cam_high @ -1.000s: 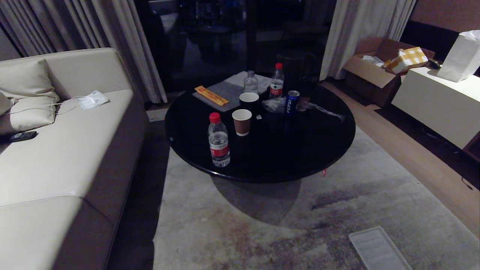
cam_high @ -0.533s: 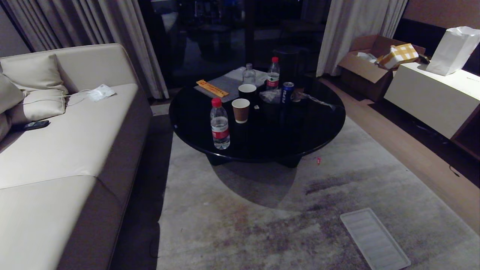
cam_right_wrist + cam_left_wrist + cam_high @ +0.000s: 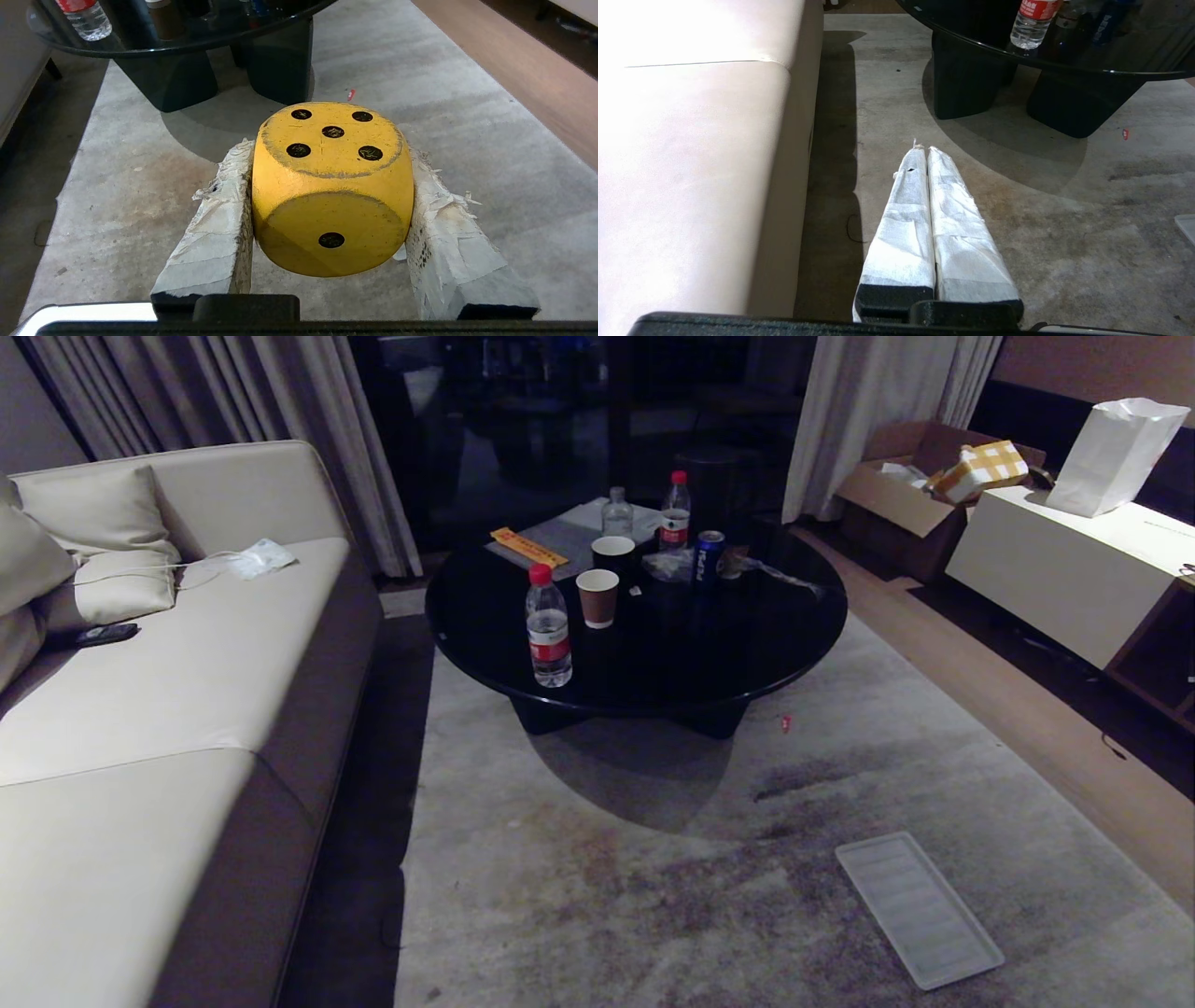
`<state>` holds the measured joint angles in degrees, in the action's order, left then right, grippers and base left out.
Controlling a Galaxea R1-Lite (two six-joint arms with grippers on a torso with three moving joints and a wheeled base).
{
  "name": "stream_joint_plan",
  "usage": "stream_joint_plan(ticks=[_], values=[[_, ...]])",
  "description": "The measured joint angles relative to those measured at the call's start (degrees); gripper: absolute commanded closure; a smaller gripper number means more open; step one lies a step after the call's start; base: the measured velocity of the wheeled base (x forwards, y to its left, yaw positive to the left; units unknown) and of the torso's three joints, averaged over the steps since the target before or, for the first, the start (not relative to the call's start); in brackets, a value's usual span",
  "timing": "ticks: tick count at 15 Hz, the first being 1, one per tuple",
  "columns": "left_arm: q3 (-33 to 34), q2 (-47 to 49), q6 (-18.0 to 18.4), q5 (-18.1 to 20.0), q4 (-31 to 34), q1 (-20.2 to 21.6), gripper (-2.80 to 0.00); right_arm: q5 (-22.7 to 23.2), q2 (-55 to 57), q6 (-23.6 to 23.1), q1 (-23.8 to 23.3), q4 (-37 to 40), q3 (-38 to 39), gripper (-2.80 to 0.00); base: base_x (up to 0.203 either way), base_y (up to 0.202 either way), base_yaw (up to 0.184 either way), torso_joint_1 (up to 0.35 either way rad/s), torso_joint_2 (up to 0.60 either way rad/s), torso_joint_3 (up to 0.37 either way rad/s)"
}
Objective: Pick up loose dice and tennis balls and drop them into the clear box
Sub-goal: Put the toys in the box
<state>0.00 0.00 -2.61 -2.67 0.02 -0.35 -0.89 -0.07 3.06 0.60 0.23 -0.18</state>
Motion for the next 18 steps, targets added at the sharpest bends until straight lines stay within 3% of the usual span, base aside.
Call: stream_joint_plan(ticks=[3,18], values=[[0.0,0.0,0.0,0.0,0.0,0.0,0.00,0.0,0.0,0.0,0.0,0.0,0.0,0.00,-0.001,0.001,-0.030,-0.002,0.00,0.002],[0.0,0.0,-0.1,0.0,0.0,0.0,0.00,0.0,0.0,0.0,0.0,0.0,0.0,0.00,0.001,0.011,-0.161,0.002,0.00,0.001]])
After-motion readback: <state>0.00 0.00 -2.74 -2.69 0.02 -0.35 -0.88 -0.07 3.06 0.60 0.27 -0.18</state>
